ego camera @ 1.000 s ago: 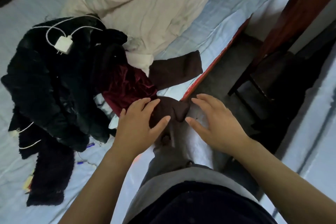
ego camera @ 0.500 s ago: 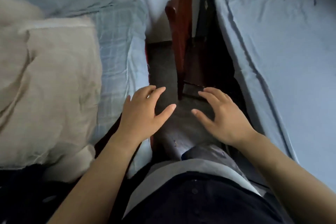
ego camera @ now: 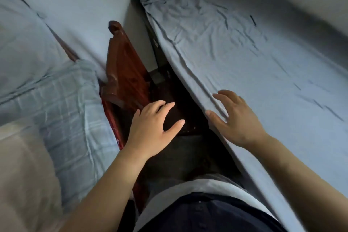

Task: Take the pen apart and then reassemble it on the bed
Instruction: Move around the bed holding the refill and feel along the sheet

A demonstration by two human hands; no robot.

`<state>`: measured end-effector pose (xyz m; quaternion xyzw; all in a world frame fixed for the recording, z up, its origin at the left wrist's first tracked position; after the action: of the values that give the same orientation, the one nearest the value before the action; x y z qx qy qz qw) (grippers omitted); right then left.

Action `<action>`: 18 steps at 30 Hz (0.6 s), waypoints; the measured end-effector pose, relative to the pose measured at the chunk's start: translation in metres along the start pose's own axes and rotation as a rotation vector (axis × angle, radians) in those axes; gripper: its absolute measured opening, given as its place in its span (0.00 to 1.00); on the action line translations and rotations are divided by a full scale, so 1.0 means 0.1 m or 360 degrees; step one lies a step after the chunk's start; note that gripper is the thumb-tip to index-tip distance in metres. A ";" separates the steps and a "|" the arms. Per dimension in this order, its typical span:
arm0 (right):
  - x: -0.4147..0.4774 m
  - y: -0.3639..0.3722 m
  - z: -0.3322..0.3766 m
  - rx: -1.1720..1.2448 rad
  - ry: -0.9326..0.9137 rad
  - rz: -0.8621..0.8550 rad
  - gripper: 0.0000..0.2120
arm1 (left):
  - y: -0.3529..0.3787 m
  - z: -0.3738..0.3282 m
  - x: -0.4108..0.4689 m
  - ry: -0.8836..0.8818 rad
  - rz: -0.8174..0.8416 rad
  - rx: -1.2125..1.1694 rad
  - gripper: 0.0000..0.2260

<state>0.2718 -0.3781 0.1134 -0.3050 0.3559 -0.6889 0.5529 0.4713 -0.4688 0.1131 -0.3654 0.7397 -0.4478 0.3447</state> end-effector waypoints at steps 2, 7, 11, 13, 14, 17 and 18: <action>0.32 -0.08 -0.12 -0.0009 0.0001 0.0012 0.26 | -0.07 -0.07 0.35 0.0023 0.0002 0.0005 0.27; 1.02 -0.24 -0.38 -0.0027 0.0055 0.0017 0.26 | -0.25 -0.24 1.22 0.0120 0.0019 0.0025 0.29; 1.57 -0.38 -0.64 -0.0085 0.0142 -0.0046 0.26 | -0.31 -0.41 2.06 0.0245 0.0070 0.0007 0.28; 1.82 -0.49 -0.78 -0.0132 0.0220 -0.0109 0.26 | -0.32 -0.56 2.50 0.0355 0.0095 0.0021 0.27; 1.94 -0.55 -0.85 -0.0143 0.0265 -0.0140 0.27 | -0.33 -0.65 2.71 0.0411 0.0109 0.0025 0.26; 2.25 -0.70 -1.06 -0.0154 0.0381 -0.0232 0.28 | -0.34 -0.91 3.32 0.0567 0.0164 0.0051 0.28; 2.35 -0.74 -1.14 -0.0160 0.0422 -0.0251 0.27 | -0.32 -0.99 3.52 0.0613 0.0186 0.0064 0.29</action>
<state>0.0911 -0.5804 0.1167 -0.2656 0.4350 -0.7456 0.4293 0.2216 -0.7378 0.1140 -0.2223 0.8028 -0.5033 0.2296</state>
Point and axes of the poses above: each hand's wrist, its own x-axis towards the middle knuckle, its own y-axis out of the palm, z = x × y, the point moved 2 cm from there along x, towards the middle knuckle, and after that the axes turned 10 degrees about -y, right-handed, at the moved point
